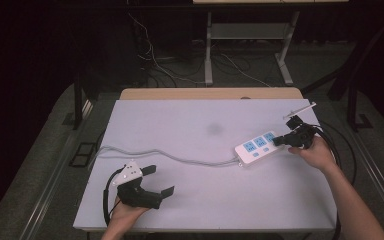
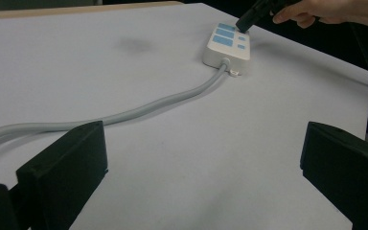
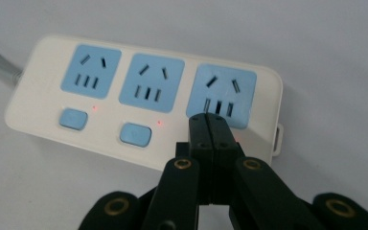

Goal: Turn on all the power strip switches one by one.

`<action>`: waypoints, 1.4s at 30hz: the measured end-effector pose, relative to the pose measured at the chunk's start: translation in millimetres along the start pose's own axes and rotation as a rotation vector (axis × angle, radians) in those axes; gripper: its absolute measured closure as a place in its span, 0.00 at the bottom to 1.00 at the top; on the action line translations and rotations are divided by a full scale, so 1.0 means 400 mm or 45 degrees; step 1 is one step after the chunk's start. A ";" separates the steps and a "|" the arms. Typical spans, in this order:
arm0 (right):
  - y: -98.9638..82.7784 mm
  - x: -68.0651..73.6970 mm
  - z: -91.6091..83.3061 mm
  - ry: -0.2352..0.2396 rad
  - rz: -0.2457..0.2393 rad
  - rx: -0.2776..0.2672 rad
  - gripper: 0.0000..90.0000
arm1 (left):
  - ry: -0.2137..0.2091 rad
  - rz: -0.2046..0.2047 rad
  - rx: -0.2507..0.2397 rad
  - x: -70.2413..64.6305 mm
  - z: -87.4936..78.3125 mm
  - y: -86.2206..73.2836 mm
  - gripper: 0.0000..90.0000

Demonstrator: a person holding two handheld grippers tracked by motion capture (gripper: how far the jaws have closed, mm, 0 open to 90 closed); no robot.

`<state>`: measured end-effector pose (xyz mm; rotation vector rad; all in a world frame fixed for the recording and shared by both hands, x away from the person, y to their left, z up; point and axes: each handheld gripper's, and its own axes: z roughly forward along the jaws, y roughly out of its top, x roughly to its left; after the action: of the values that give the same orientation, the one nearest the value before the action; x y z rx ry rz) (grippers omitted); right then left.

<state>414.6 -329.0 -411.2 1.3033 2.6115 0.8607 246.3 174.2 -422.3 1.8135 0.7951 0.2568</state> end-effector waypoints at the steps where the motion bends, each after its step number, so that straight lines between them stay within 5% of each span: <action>1: 0.001 0.003 0.000 -0.008 -0.004 0.006 1.00 | 0.001 0.000 0.000 0.000 0.000 0.000 0.01; 12: 0.002 0.008 0.000 -0.026 -0.021 0.002 1.00 | -0.001 0.002 0.003 -0.001 0.002 0.000 0.01; 24: 0.006 -0.001 -0.004 0.006 0.033 -0.001 1.00 | 0.003 -0.003 0.001 0.001 0.001 0.000 0.01; 42: 0.010 0.030 -0.093 -0.025 0.092 -0.162 1.00 | 0.004 -0.004 -0.012 -0.001 -0.004 0.001 0.01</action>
<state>397.8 -334.5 -376.0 1.3716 2.4638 1.0012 245.2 175.0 -421.5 1.8035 0.7976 0.2611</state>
